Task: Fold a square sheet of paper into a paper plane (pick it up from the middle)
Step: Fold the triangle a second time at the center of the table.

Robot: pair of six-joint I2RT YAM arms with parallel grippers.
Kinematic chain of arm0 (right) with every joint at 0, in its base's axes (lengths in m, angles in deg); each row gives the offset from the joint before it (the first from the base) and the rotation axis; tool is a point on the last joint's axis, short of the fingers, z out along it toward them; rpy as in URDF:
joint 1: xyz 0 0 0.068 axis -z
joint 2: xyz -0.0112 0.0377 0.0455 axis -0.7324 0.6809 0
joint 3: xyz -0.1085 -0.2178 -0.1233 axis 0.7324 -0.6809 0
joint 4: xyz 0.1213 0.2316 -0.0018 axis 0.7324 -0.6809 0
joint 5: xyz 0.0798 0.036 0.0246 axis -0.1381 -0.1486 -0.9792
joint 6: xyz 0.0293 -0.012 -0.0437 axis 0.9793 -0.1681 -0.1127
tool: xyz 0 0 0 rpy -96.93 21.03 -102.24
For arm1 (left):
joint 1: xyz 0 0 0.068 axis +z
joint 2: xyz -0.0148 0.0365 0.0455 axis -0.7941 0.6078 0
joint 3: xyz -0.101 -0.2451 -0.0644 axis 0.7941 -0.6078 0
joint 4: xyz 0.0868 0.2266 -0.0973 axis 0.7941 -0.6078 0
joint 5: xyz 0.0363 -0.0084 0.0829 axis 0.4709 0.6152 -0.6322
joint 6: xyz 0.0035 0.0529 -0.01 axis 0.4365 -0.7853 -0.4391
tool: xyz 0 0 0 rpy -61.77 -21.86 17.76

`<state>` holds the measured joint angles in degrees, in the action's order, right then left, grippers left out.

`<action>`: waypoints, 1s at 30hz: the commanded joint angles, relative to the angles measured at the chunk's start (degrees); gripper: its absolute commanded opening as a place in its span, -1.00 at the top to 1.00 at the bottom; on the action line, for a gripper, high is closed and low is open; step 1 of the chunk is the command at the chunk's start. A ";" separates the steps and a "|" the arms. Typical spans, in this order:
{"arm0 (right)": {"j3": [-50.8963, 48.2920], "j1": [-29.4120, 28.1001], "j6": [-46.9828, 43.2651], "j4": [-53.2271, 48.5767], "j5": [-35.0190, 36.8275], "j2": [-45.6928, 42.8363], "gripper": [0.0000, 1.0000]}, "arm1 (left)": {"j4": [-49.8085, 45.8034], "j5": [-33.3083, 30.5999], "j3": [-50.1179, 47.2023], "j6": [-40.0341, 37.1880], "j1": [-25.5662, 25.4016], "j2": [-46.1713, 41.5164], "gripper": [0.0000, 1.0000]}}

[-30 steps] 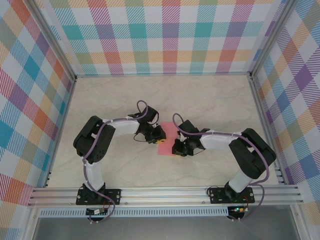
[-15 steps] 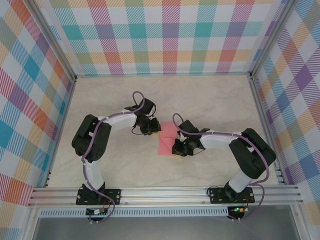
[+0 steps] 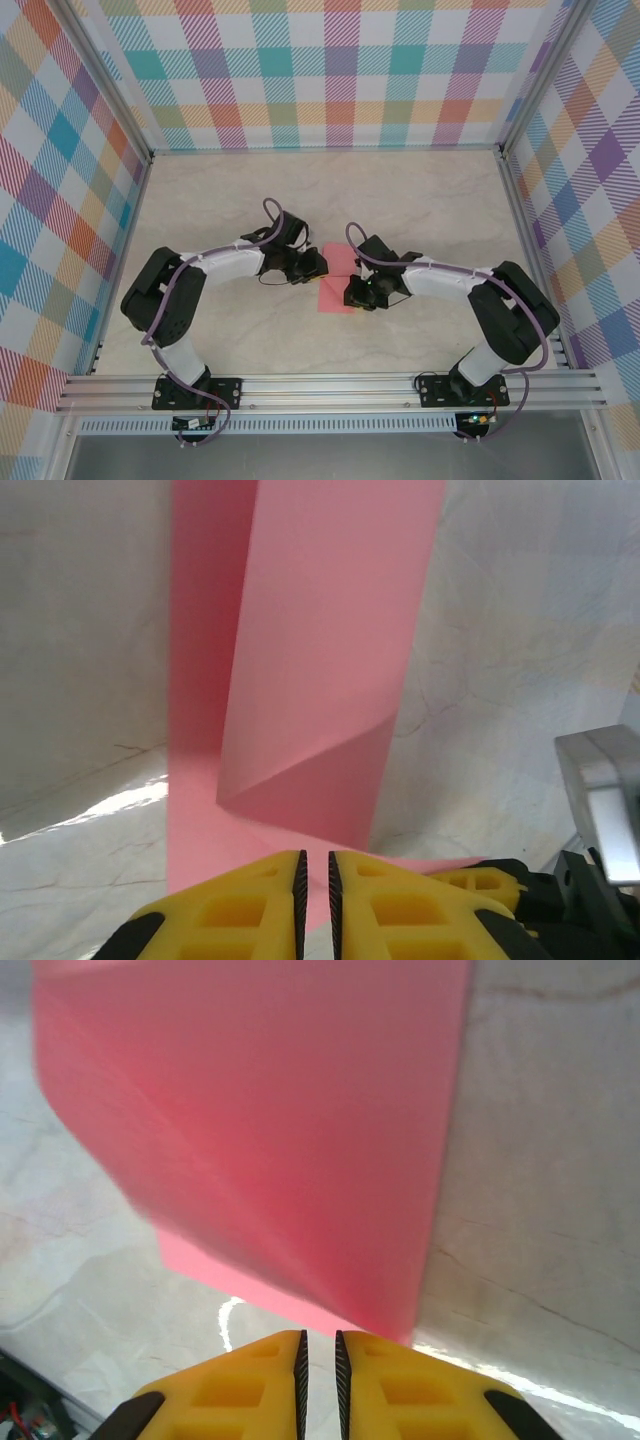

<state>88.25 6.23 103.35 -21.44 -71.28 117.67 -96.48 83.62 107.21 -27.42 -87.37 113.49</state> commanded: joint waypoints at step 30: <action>6.90 1.13 0.72 -0.27 3.77 8.77 0.69 | 4.87 3.22 0.04 1.76 -1.71 6.87 0.72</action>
<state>93.58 7.04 104.24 -21.42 -67.41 125.58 -91.52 86.35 107.24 -25.65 -88.56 118.75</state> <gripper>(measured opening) 0.155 0.143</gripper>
